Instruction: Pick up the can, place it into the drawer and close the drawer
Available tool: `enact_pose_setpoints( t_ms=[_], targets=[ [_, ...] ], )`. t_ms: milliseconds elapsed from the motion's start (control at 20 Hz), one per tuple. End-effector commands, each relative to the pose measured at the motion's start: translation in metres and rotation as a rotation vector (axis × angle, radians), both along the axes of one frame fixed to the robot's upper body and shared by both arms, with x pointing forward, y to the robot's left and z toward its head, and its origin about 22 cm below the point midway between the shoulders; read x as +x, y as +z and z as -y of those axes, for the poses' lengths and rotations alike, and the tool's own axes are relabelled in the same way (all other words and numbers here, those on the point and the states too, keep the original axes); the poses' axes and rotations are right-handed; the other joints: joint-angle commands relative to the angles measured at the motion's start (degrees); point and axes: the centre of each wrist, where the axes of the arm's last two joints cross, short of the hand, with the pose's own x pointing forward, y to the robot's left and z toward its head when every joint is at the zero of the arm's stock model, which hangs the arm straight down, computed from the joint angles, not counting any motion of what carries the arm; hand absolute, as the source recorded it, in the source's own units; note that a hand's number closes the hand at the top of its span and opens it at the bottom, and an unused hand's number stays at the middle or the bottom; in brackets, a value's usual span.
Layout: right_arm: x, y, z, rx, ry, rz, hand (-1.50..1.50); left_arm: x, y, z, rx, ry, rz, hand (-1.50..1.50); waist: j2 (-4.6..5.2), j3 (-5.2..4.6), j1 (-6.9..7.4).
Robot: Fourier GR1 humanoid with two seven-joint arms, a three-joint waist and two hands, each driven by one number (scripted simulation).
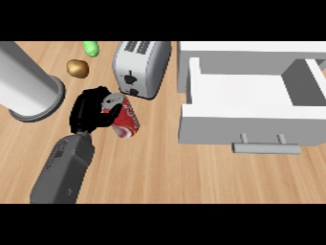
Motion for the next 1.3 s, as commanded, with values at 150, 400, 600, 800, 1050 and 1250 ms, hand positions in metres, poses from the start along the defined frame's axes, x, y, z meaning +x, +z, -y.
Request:
enact_pose_setpoints(
  t_ms=[150, 400, 600, 800, 1050, 1250],
  targets=[
    [-0.021, 0.002, -0.009, 0.003, 0.018, 0.002, -1.5, 0.001, 0.077, 0.037, 0.02, 0.004, 0.042, 1.5, 0.05, -0.03, -1.26],
    [0.006, 0.006, -0.019, 0.027, 0.025, 0.003, -1.5, 0.002, 0.133, 0.065, 0.059, 0.02, 0.073, 1.5, 0.55, -0.08, -1.32],
    [0.006, -0.009, -0.01, 0.0, 0.004, 0.007, -1.5, -0.001, 0.16, 0.081, 0.06, 0.009, 0.083, 1.5, 0.62, -0.07, -1.52],
    [0.014, 0.006, -0.014, 0.017, 0.033, 0.012, -1.5, 0.011, 0.168, 0.096, 0.1, 0.015, 0.101, 1.5, 0.81, -0.11, -1.65],
    [0.008, 0.008, -0.008, 0.016, 0.031, 0.011, -1.5, 0.021, 0.218, 0.122, 0.099, -0.006, 0.102, 1.5, 0.74, -0.1, -1.94],
    [-0.007, -0.004, -0.004, 0.017, 0.023, -0.002, -1.5, 0.031, 0.216, 0.142, 0.108, 0.012, 0.097, 1.5, 0.76, -0.09, -2.47]
  ],
)
